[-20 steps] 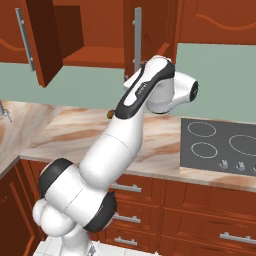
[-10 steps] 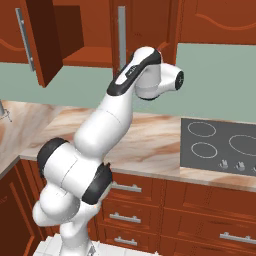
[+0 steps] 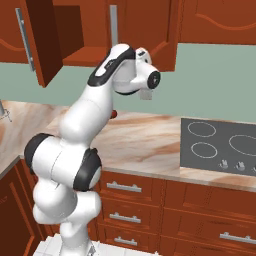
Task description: Close all open cabinet doors.
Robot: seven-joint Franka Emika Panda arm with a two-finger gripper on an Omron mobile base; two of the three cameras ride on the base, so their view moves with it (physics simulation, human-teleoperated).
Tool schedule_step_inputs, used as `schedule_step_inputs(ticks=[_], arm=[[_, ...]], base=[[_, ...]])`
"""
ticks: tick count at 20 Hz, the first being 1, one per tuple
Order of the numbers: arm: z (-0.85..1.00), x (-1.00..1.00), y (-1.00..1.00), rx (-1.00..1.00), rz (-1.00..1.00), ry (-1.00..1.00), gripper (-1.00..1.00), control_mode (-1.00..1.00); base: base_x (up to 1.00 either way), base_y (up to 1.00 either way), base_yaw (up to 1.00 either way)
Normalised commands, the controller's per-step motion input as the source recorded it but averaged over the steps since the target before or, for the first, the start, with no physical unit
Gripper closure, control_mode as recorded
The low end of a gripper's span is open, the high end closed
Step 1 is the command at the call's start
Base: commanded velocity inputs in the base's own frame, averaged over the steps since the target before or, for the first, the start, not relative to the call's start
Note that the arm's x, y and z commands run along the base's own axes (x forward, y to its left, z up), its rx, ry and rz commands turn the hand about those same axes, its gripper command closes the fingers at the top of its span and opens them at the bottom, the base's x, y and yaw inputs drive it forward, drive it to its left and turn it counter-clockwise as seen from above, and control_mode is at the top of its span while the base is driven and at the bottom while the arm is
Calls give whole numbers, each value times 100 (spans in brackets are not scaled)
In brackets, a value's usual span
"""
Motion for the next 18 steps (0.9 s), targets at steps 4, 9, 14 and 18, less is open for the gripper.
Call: schedule_step_inputs(ticks=[4,9,14,18], arm=[[3,94,14,-2,-5,0,-100,-100],[14,100,-2,0,0,5,-100,-100],[20,100,-5,0,0,8,-100,-100],[8,84,-3,0,0,7,-100,-100]], base=[[0,0,0],[0,0,0],[0,0,0],[0,0,0]])
